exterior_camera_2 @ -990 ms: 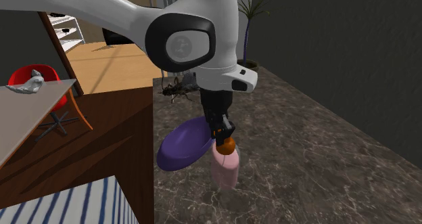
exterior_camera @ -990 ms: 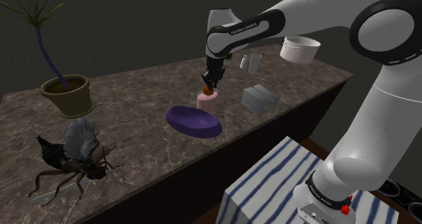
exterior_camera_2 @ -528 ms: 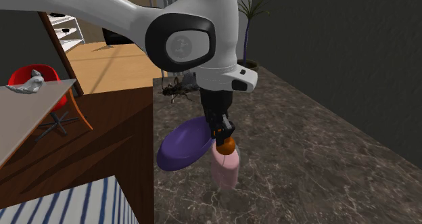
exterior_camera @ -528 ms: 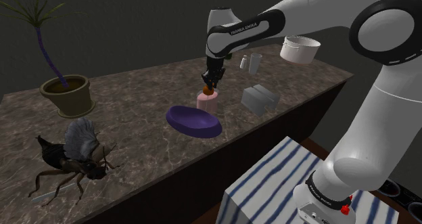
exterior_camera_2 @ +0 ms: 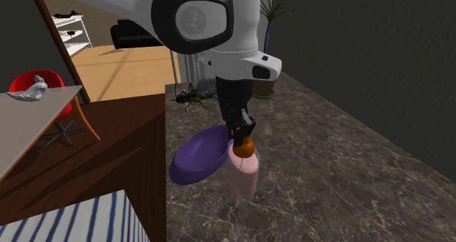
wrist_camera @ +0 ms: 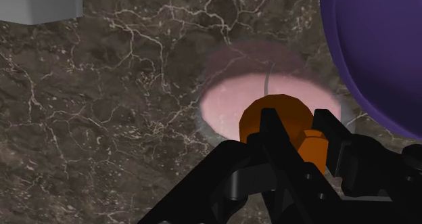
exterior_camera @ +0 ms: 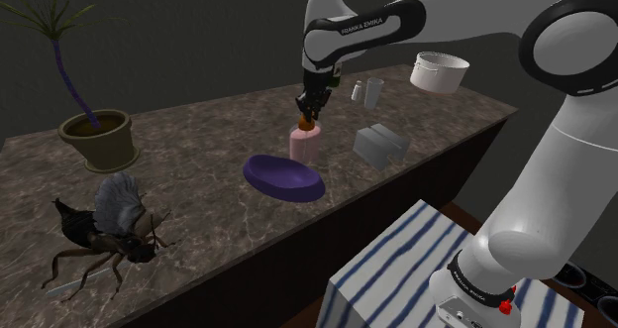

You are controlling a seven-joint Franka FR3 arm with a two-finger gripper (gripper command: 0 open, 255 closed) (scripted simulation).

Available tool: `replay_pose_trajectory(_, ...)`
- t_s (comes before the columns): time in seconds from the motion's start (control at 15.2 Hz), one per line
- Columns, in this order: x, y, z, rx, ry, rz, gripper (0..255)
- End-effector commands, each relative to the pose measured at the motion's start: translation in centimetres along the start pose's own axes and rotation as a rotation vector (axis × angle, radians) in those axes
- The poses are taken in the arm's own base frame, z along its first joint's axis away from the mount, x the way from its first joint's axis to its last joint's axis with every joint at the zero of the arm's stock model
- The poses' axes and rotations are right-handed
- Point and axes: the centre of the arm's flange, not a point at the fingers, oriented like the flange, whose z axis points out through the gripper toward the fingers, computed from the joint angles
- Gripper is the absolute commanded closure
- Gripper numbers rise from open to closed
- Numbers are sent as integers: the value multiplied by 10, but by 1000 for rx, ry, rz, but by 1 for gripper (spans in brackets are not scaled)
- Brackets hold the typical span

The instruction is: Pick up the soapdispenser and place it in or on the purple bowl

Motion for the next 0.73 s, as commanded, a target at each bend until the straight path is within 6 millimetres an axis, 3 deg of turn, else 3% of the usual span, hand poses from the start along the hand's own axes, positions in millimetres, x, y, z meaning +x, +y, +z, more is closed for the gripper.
replay_pose_trajectory(0.0,-1,0,-10,0,0,0,255)
replay_pose_trajectory(0.66,1,2,-63,0,0,0,255)
